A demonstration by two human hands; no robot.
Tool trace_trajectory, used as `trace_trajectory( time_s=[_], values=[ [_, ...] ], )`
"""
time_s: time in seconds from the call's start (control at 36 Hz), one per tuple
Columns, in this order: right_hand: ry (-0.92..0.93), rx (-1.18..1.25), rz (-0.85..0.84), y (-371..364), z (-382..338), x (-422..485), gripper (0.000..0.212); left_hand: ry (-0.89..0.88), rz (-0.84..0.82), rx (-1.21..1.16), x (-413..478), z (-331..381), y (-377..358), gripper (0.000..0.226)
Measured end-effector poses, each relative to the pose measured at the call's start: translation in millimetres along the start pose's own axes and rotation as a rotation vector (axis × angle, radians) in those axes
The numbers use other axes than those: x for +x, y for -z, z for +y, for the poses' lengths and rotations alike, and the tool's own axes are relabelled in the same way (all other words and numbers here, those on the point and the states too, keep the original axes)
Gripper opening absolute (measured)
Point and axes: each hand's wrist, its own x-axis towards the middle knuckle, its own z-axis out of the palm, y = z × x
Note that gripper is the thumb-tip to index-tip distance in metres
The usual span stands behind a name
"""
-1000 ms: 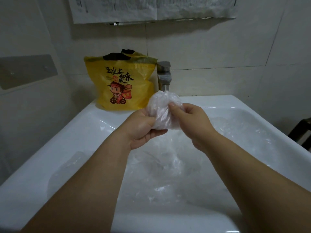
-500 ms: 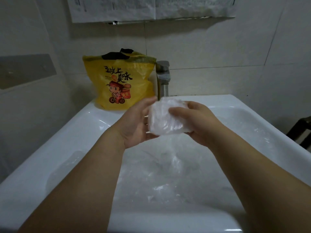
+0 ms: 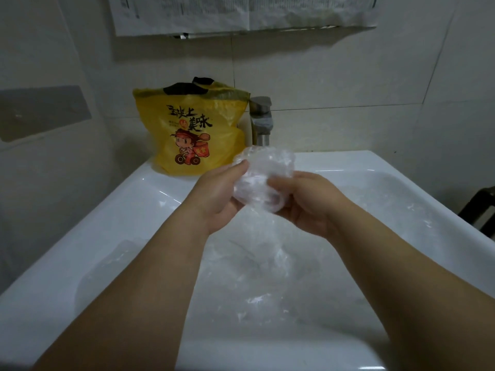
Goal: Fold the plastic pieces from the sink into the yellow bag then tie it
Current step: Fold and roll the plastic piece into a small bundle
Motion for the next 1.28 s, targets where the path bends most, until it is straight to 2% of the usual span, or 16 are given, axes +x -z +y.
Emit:
trace_trajectory(
  time_s=[0.14,0.22,0.36,0.5,0.58,0.72,0.81,0.94,1.06,1.19,1.28],
  values=[
    [0.035,0.021,-0.010,14.0,-14.4,-3.6,0.014,0.014,-0.075,0.066,-3.1,5.3,6.3,0.027],
    [0.024,0.032,-0.046,17.0,-16.9,-7.0,0.018,-0.014,-0.118,0.111,-5.6,8.1,10.3,0.023],
    [0.018,-0.029,-0.084,18.0,-17.1,-7.9,0.019,-0.040,-0.115,0.173,-8.0,7.2,12.1,0.017],
    [0.054,0.013,-0.077,17.6,-20.0,-9.7,0.018,-0.045,-0.101,0.156,-9.4,9.6,11.4,0.015],
    [0.035,0.046,-0.072,17.7,-21.7,-9.9,0.022,-0.026,-0.144,0.139,-10.6,10.7,11.2,0.016],
    [-0.019,0.050,-0.095,21.0,-22.4,-8.9,0.025,-0.009,-0.181,0.335,-14.3,8.5,10.6,0.019],
    [-0.042,0.083,-0.104,22.0,-22.9,-8.8,0.027,-0.057,-0.189,0.235,-16.2,9.5,6.8,0.025],
    [-0.042,0.139,-0.094,20.3,-24.4,-9.8,0.027,-0.114,-0.145,0.172,-16.0,9.7,5.7,0.034],
    [-0.036,0.220,-0.150,21.6,-28.3,-12.3,0.031,-0.176,-0.074,0.252,-13.3,7.5,7.1,0.032],
    [-0.098,0.073,-0.113,18.3,-23.0,-9.7,0.027,-0.230,-0.077,0.482,-11.1,0.7,9.4,0.035],
    [-0.150,0.048,-0.070,18.2,-21.4,-8.9,0.020,-0.266,-0.058,0.496,-10.8,1.6,10.0,0.038]
  ],
)
